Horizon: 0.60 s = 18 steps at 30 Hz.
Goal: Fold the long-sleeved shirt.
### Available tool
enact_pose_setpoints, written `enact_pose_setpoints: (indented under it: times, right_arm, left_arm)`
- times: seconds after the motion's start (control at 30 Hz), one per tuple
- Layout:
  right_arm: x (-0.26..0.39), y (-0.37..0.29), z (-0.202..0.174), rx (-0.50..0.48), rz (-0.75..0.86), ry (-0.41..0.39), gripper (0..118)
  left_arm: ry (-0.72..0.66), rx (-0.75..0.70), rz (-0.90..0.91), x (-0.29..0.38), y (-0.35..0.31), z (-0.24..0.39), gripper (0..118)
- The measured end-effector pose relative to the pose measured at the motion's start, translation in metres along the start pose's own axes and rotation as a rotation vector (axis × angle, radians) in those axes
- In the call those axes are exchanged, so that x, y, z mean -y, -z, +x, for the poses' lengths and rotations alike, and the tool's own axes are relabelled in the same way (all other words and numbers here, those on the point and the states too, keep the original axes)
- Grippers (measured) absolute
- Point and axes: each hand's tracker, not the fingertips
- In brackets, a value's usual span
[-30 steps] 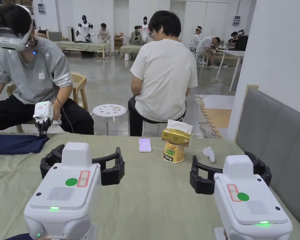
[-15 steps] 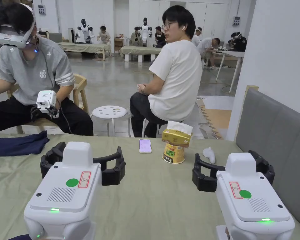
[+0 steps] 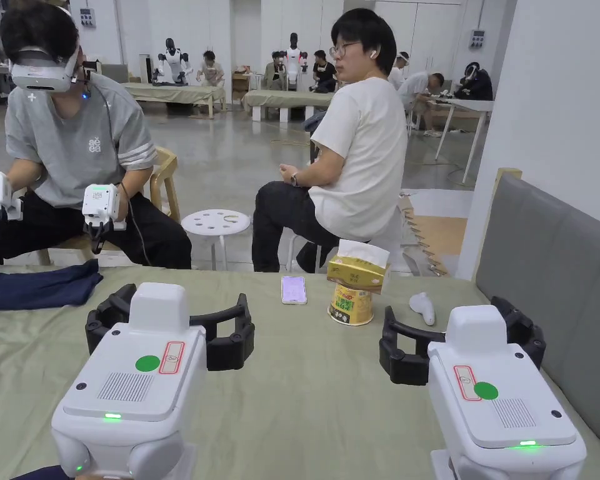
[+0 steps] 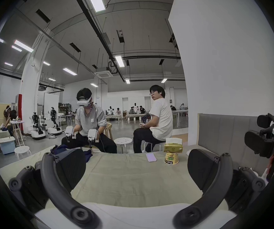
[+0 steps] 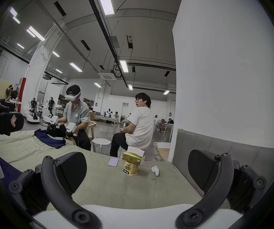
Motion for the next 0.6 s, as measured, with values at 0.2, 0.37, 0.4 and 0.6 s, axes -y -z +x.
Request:
enact_pose_setpoints:
  times: [0.2, 0.37, 0.4, 0.6]
  right_arm:
    - [0.0006, -0.0016, -0.0007, -0.001, -0.001, 0.002, 118]
    - [0.0021, -0.0018, -0.0013, -0.005, -0.003, -0.003, 118]
    - [0.0023, -0.0020, -0.0014, -0.004, -0.003, -0.004, 118]
    - [0.0019, -0.0036, -0.0008, 0.004, 0.003, 0.002, 118]
  left_arm:
    - [0.004, -0.003, 0.000, 0.0009, -0.0011, -0.0012, 111]
    - [0.012, 0.002, 0.002, 0.0020, -0.0025, 0.0012, 111]
    - [0.012, 0.002, 0.001, 0.0022, -0.0025, 0.0014, 111]
    - [0.008, 0.002, -0.004, 0.0011, -0.0032, 0.0033, 111]
